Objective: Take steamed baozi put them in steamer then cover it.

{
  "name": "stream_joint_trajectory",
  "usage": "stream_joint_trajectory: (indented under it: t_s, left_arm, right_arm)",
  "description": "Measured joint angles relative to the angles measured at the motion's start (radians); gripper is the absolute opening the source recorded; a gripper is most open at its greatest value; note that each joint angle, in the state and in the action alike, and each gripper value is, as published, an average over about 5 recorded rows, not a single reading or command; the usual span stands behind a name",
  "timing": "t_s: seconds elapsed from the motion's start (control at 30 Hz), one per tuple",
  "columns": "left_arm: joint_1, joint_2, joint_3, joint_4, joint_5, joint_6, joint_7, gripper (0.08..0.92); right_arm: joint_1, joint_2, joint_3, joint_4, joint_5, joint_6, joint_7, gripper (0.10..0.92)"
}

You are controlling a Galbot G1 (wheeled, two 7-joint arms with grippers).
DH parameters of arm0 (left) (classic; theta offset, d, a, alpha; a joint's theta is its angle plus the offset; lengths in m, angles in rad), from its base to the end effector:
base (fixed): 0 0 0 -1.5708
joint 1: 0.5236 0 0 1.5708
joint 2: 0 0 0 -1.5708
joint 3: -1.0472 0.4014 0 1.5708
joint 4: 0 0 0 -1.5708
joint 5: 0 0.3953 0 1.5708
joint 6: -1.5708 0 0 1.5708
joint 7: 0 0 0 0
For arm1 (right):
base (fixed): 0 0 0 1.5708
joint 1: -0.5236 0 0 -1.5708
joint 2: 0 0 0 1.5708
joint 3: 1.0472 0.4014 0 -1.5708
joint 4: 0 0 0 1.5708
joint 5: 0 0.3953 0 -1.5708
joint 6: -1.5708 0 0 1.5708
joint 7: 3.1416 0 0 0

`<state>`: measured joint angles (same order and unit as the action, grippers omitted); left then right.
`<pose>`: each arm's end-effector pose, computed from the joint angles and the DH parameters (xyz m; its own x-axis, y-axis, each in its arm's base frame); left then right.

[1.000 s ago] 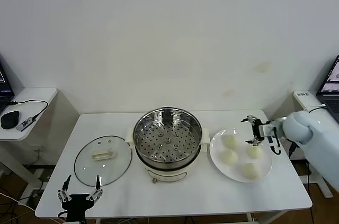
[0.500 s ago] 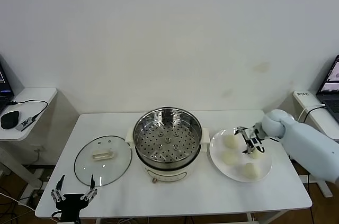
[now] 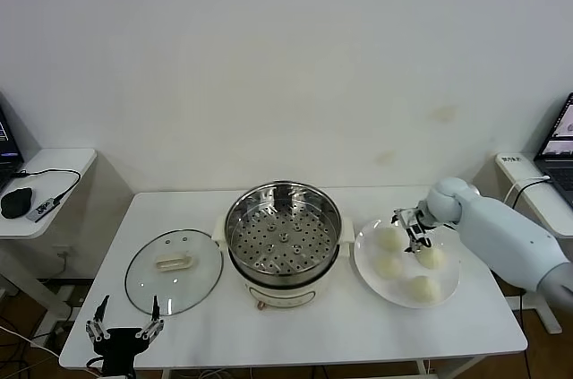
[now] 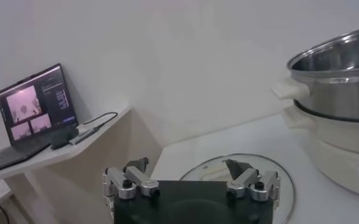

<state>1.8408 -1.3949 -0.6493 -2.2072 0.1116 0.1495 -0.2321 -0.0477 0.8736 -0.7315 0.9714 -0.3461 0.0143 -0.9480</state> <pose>0.1093 0.0684 -0.3349 -0.9440 -0.2599 0.2034 -0.1703 0.9116 0.3743 0.6250 -0.1631 -0.2813 -0.3144 -0.0703 0.9467 -0.9101 -0.2614 -0.3216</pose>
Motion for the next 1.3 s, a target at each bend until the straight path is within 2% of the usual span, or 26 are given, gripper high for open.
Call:
stream_joint_trajectory:
  t_s: [0.77, 1.3]
  left_arm:
    - [0.017, -0.003, 0.01, -0.012, 0.019, -0.013, -0.004, 0.823]
    - [0.008, 0.007, 0.025, -0.008, 0.019, -0.012, -0.004, 0.823]
  right_arm:
    - [0.022, 0.021, -0.024, -0.026, 0.032, -0.019, -0.031, 0.589]
    - [0.138, -0.076, -0.069, 0.113, 0.154, -0.049, -0.069, 0.585]
